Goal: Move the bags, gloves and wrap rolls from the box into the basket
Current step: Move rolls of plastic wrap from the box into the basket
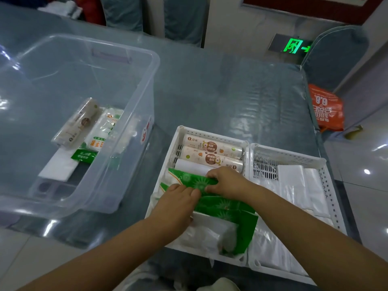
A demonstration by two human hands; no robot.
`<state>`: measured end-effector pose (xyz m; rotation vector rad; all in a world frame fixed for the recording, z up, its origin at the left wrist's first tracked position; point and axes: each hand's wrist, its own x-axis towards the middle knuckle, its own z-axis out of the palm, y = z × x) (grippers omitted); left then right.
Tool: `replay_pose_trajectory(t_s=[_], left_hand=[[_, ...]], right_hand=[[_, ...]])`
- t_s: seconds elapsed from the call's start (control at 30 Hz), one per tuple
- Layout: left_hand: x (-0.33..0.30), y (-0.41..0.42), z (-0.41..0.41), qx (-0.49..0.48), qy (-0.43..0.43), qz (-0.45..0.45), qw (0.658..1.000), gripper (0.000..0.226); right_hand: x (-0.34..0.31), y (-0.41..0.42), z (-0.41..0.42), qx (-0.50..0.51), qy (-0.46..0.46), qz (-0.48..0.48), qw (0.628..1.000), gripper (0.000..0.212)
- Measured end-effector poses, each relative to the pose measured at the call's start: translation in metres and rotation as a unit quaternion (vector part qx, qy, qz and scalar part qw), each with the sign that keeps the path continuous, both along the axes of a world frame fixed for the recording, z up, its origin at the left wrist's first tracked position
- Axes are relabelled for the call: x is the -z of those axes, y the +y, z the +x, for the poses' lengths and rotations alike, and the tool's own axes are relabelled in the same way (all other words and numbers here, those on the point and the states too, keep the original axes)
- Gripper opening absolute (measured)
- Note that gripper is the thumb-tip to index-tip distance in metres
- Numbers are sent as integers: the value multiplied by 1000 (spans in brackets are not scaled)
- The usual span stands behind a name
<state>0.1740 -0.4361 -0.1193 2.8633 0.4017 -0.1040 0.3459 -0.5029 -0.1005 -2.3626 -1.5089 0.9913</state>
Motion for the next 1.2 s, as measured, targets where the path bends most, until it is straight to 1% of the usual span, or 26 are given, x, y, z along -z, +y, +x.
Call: replay_pose_trajectory(t_s=[0.07,0.13,0.23,0.3,0.37,0.47,0.57,0.63,0.7,0.73,0.8,0.87,0.9,0.97,1.03,1.1,1.2], left_hand=[[0,3,3,3,5,10,1000,42],[0,7,7,7,12,24,1000,39],[0,10,13,12,25,31,999,39],[1,10,15,16,26,29,999,41],[3,10,16,13,23,21,999,43],[7,14,16,5,12,4,1000,52],[9,20,13,-18,-7,-16,1000,58],[10,22,8,-35,-20,-29,999,64],[7,21,-1,-37,-43,-23,998,70],[7,19,-5,-15,-53,7,998,73],[10,13,-8,73,-68,74,992,78],[15,8,-9,171,-50,109,978,86],[18,7,-7,201,-32,128,971,91],[23,8,-3,221,2,152,963,100],[25,10,-1,221,35,151,963,106],[29,10,-1,217,48,139,965,109],[33,9,-2,215,44,131,967,110]], right_hand=[[2,2,0,-26,-32,-13,999,23],[4,2,-1,-82,-93,-34,992,23],[7,2,-2,-166,-201,-22,965,18],[8,3,-1,-197,-234,-15,952,22],[10,5,0,-208,-248,-16,946,24],[12,6,1,-183,-238,0,954,22],[6,1,7,-90,-197,73,974,29],[2,-8,16,-36,-184,115,975,25],[3,-22,22,-17,-177,121,977,20],[5,-29,22,-15,-170,117,978,19],[10,-41,20,-12,-164,124,979,19],[14,-50,16,1,-163,138,977,18],[16,-52,15,7,-162,141,977,16],[19,-54,12,11,-159,139,977,14],[21,-56,10,12,-159,140,977,14],[22,-57,8,16,-159,144,977,15],[25,-57,7,21,-165,158,973,14]])
